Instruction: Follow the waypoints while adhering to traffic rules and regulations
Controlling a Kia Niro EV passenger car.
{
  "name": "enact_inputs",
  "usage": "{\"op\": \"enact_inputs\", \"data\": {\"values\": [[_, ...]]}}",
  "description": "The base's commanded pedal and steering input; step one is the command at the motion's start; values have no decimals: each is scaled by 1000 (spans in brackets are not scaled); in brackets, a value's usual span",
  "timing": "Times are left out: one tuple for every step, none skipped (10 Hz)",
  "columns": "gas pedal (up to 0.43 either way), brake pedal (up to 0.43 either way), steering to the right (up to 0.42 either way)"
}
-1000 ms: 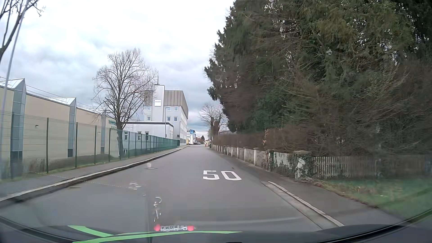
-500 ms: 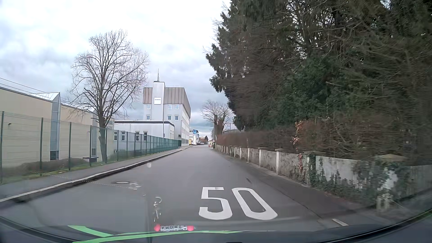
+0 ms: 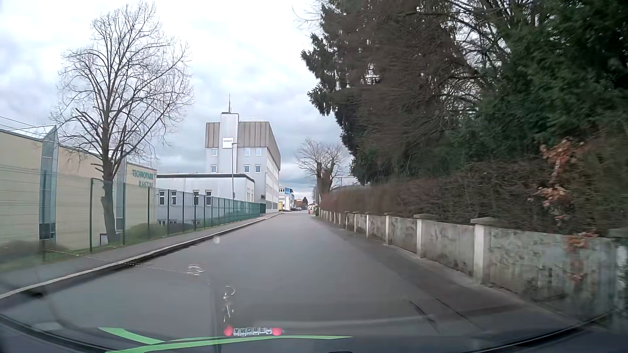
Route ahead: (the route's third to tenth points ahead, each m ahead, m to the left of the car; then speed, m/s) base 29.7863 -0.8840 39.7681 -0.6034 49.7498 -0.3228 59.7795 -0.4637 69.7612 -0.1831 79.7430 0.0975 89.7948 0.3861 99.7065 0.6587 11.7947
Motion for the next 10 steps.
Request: {"op": "enact_inputs", "data": {"values": [[110,0,-9],[98,0,-9],[67,0,-9],[59,0,-9],[59,0,-9],[59,0,-9],[59,0,-8],[59,0,-8],[59,0,-8],[59,0,-7]]}}
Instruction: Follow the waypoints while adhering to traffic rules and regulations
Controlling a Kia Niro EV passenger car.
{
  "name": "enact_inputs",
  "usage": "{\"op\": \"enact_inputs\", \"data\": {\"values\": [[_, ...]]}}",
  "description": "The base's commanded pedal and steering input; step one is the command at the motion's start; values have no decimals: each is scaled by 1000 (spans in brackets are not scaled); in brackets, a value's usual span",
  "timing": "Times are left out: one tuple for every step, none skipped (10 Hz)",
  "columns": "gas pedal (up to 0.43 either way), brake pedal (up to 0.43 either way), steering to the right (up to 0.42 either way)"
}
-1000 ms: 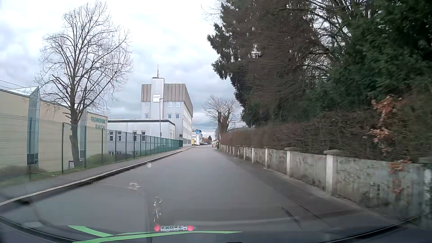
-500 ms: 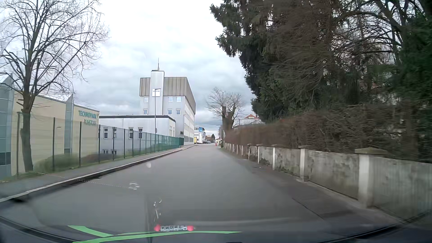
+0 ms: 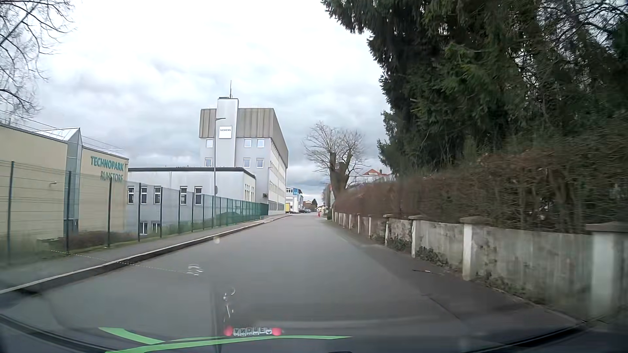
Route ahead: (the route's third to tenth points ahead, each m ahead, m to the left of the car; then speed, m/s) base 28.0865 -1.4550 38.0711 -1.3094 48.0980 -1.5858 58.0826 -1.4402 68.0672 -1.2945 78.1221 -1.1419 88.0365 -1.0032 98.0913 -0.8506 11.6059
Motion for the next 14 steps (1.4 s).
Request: {"op": "enact_inputs", "data": {"values": [[59,0,-6],[59,0,-5],[59,0,-4],[59,0,-4],[59,0,-3],[59,0,-2],[59,0,0],[59,0,0],[59,0,0],[59,0,0],[59,0,0],[67,0,0],[67,0,0],[67,0,0]]}}
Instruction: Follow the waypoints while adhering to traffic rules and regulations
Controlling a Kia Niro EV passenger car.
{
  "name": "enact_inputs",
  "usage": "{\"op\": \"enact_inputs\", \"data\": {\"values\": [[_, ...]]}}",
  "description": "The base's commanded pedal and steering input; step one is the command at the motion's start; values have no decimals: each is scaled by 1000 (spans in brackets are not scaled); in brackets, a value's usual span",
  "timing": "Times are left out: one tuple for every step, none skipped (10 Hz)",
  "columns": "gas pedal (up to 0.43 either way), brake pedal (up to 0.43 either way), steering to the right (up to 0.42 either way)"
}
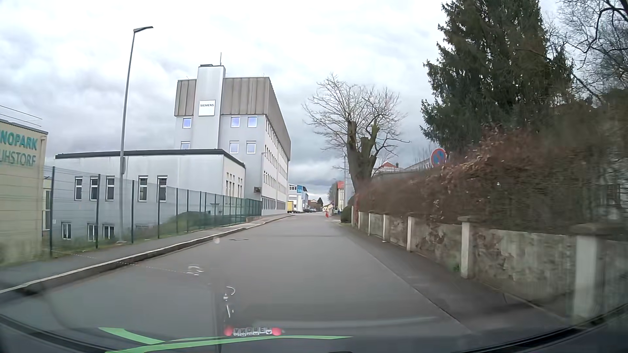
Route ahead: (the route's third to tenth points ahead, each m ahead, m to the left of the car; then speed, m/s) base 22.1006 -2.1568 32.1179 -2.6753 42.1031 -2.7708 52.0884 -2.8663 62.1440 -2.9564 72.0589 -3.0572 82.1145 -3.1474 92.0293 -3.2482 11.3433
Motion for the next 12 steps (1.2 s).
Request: {"op": "enact_inputs", "data": {"values": [[67,0,0],[67,0,0],[67,0,0],[79,0,0],[79,0,0],[79,0,0],[79,0,0],[79,0,1],[79,0,1],[79,0,1],[79,0,1],[79,0,2]]}}
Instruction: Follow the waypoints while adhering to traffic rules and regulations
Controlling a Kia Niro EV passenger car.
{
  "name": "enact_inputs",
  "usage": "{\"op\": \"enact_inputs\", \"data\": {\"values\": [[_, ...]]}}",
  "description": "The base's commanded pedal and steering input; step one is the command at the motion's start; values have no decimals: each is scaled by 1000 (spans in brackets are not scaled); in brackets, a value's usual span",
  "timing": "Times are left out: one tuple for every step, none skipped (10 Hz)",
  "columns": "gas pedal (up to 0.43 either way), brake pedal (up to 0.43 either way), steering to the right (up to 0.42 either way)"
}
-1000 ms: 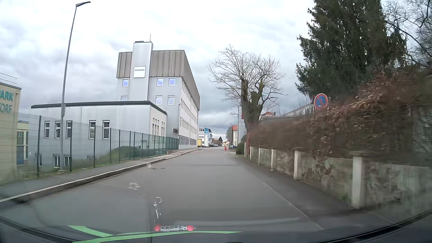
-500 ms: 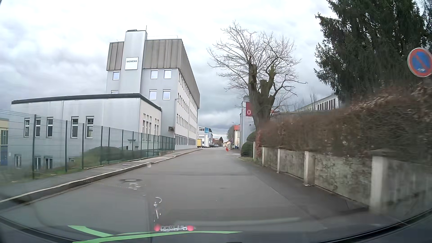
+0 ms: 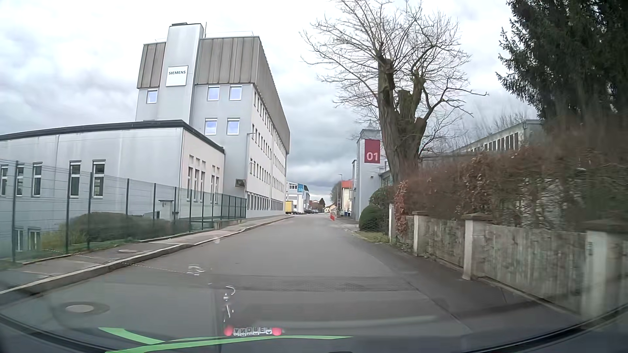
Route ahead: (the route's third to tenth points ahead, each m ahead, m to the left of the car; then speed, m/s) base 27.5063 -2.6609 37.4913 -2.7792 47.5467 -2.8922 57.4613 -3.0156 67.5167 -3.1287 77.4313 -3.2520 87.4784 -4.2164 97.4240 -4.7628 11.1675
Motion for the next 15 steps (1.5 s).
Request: {"op": "enact_inputs", "data": {"values": [[79,0,2],[79,0,2],[79,0,2],[79,0,2],[79,0,2],[87,0,2],[87,0,2],[87,0,2],[87,0,2],[87,0,3],[87,0,2],[87,0,3],[87,0,3],[87,0,3],[87,0,4]]}}
